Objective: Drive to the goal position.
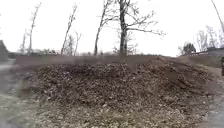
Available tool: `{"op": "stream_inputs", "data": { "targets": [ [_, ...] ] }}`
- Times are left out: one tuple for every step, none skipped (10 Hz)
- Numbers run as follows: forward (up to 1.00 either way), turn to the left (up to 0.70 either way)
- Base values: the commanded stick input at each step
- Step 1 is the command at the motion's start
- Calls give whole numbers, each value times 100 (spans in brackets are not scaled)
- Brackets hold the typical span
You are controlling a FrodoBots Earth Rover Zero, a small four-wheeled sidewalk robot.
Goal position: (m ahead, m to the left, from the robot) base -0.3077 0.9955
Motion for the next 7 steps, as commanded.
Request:
{"op": "stream_inputs", "data": {
  "targets": [
    [0,100],
    [0,100],
    [0,100],
    [0,100],
    [0,100],
    [0,100],
    [0,100]
  ]
}}
